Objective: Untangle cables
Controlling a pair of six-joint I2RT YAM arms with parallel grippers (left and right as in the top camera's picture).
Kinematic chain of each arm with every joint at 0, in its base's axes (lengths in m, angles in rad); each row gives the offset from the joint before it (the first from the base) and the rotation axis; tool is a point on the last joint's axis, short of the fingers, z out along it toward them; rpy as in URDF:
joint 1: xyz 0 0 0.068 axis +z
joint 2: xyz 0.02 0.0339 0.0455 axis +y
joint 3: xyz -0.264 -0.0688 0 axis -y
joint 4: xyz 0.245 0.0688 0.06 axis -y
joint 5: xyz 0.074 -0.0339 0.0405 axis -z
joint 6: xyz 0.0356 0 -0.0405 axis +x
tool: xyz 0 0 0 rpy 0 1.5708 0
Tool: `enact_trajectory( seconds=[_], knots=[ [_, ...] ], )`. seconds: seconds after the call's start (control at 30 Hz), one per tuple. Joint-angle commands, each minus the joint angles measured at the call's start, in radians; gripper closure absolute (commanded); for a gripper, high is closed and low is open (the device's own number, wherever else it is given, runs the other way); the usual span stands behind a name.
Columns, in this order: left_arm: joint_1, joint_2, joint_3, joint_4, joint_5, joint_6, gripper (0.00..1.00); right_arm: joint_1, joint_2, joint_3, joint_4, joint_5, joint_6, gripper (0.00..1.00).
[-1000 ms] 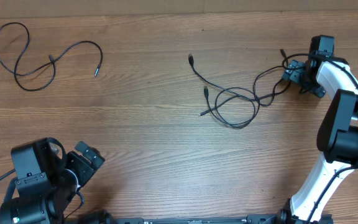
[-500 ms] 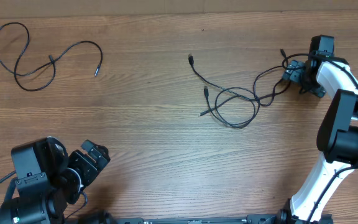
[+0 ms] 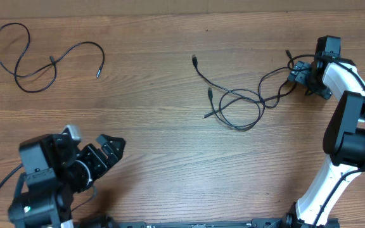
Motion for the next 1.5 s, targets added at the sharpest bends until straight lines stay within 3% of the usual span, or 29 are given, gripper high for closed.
enact_trajectory(
  seconds=[0.0, 0.13, 0.2, 0.37, 0.63, 0.8, 1.0, 1.23, 1.4, 1.47],
  knots=[
    [-0.045, -0.002, -0.072, 0.044, 0.114, 0.043, 0.05, -0.002, 0.113, -0.064, -0.016, -0.018, 0.004, 0.00],
    [-0.142, -0.002, -0.093, 0.141, 0.112, 0.021, 0.06, -0.002, 0.113, -0.064, -0.016, -0.018, 0.004, 0.00],
    [-0.202, -0.001, -0.093, 0.213, 0.105, 0.017, 0.00, -0.002, 0.113, -0.064, -0.016, -0.018, 0.004, 0.00],
    [-0.380, 0.002, -0.093, 0.339, -0.064, -0.092, 0.01, -0.002, 0.113, -0.064, -0.016, -0.018, 0.004, 0.00],
    [-0.601, 0.068, -0.093, 0.364, -0.257, -0.177, 0.00, -0.002, 0.113, -0.064, 0.074, -0.018, 0.004, 0.00],
    [-0.611, 0.107, -0.093, 0.371, -0.257, -0.199, 0.01, -0.002, 0.113, -0.064, 0.112, -0.090, 0.005, 0.00],
    [-0.611, 0.142, -0.093, 0.372, -0.257, -0.203, 0.00, -0.002, 0.113, -0.064, -0.085, -0.325, 0.005, 0.00],
    [-0.611, 0.156, -0.093, 0.376, -0.263, -0.210, 0.00, 0.009, 0.113, -0.064, -0.199, -0.739, -0.001, 0.00],
    [-0.611, 0.156, -0.093, 0.378, -0.264, -0.210, 0.00, 0.061, 0.111, -0.063, -0.236, -0.830, -0.065, 0.00],
    [-0.611, 0.156, -0.093, 0.378, -0.265, -0.210, 0.00, 0.087, 0.106, -0.059, -0.236, -0.821, -0.092, 0.07]
  ],
)
